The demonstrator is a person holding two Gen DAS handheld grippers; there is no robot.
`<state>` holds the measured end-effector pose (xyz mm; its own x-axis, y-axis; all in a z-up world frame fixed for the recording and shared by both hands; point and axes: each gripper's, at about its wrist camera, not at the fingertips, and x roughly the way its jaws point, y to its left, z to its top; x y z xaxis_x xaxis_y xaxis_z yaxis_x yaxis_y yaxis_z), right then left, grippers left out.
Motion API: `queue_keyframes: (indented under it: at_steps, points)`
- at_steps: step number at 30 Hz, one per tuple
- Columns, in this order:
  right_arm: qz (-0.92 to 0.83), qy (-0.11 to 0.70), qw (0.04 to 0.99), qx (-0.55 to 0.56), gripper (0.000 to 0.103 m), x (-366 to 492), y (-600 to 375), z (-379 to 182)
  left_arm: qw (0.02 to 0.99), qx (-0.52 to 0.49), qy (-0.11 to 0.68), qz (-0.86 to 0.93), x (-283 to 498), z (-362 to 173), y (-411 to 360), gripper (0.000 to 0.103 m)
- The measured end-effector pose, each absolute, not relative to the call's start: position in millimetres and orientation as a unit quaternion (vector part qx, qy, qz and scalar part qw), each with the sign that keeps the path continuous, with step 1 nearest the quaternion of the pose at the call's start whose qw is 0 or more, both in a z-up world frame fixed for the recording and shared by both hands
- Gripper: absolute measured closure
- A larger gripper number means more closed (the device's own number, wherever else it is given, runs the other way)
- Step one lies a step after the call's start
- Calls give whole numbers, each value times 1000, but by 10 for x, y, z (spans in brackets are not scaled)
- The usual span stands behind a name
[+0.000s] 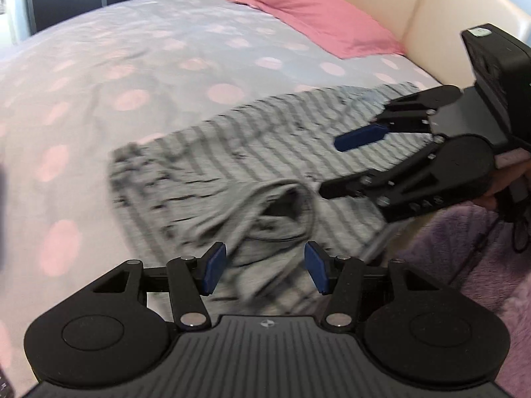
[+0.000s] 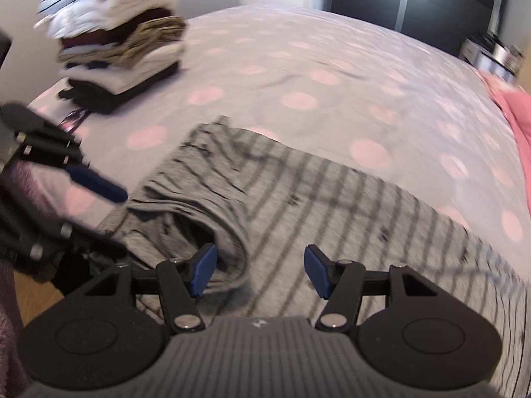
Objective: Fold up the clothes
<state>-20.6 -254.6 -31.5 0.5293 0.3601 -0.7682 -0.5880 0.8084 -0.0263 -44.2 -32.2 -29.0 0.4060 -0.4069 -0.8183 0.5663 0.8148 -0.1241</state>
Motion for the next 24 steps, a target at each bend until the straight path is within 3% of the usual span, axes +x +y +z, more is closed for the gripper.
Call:
queue_keyframes:
  at_steps: [11, 17, 24]
  points:
    - [329, 360, 827, -279, 42, -70, -1859, -586, 803, 60, 517, -290, -237, -737, -233, 50]
    - [238, 396, 866, -191, 42, 360, -2080, -581, 795, 71, 501, -336, -242, -722, -341, 68]
    - [122, 435, 883, -129, 41, 630, -2553, -609, 757, 67, 506, -408, -344, -734, -549, 69]
